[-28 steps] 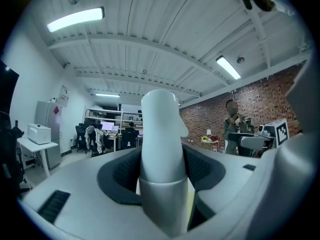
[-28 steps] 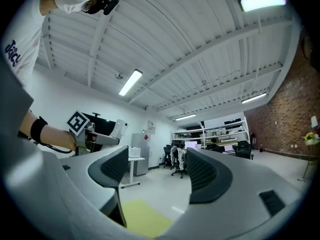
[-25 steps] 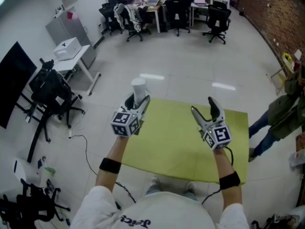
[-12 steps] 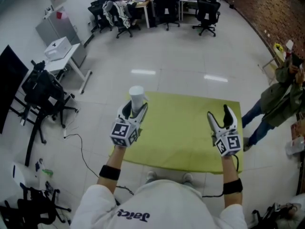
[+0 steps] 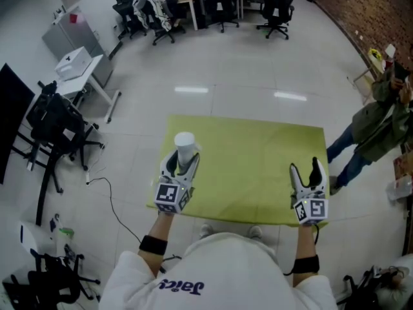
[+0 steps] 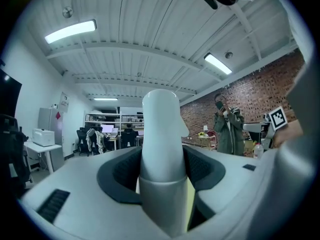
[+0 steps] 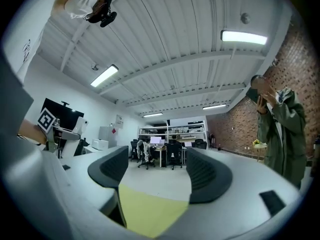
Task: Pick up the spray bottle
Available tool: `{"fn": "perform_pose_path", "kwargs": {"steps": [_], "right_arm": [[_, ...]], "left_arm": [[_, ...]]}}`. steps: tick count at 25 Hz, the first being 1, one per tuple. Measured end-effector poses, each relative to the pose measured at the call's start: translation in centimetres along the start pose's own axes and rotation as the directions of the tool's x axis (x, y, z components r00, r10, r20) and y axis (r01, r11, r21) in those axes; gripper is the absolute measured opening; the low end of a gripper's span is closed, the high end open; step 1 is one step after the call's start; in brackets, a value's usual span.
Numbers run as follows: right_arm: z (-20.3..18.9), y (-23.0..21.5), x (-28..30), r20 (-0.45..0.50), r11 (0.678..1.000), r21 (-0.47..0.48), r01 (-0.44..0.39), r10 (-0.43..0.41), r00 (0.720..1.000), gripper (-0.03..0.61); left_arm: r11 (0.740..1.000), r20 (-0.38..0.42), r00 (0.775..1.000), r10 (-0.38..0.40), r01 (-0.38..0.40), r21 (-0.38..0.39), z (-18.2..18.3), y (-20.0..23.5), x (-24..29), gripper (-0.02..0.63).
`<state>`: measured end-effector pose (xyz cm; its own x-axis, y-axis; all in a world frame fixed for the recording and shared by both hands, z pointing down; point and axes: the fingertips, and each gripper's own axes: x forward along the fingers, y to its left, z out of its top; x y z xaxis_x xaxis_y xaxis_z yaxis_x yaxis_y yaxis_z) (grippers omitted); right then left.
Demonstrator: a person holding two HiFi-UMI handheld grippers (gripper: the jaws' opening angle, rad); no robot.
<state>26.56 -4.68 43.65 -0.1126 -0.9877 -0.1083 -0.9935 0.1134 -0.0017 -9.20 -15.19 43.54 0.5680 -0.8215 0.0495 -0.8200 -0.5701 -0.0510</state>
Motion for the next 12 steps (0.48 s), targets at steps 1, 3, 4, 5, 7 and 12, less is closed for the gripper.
{"fn": "perform_pose_path", "kwargs": {"steps": [1,3,4,5,7,12], "right_arm": [[-0.5,0.3,-0.4,-0.008,1.000,0.012,0.004,-0.004,1.000,0.374],[-1.5,0.9,-1.2,-0.023,0.999,0.039,0.009,-0.008,1.000,0.374],[-1.9,1.3,-1.6,-0.029,0.999,0.049,0.014,-0.012,1.000,0.374],[-2.3,1.6,-1.8,-0.034,0.998,0.055,0.019,-0.017,0.999,0.374],[-2.8,2.0,-2.0,-0.046,0.999,0.042,0.032,-0.031,0.998,0.374],[-4.3,2.2,-2.6,-0.075,0.997,0.022,0.072,-0.070,0.995,0.374]], "left_arm": [[1.000,0.002,1.000,0.011,-0.011,-0.012,-0.4,-0.2,-0.4,0.262],[0.999,0.010,1.000,0.030,-0.029,-0.020,-0.8,-0.6,-1.2,0.262],[0.999,0.010,0.999,0.039,-0.039,-0.016,-0.9,-0.8,-1.5,0.262],[0.999,0.007,0.999,0.050,-0.050,-0.009,-1.1,-0.9,-1.8,0.262],[0.998,0.012,0.998,0.062,-0.062,0.003,-1.3,-1.1,-1.9,0.262],[0.997,0.054,0.996,0.072,-0.073,0.008,-2.0,-2.1,-2.2,0.262]]}}
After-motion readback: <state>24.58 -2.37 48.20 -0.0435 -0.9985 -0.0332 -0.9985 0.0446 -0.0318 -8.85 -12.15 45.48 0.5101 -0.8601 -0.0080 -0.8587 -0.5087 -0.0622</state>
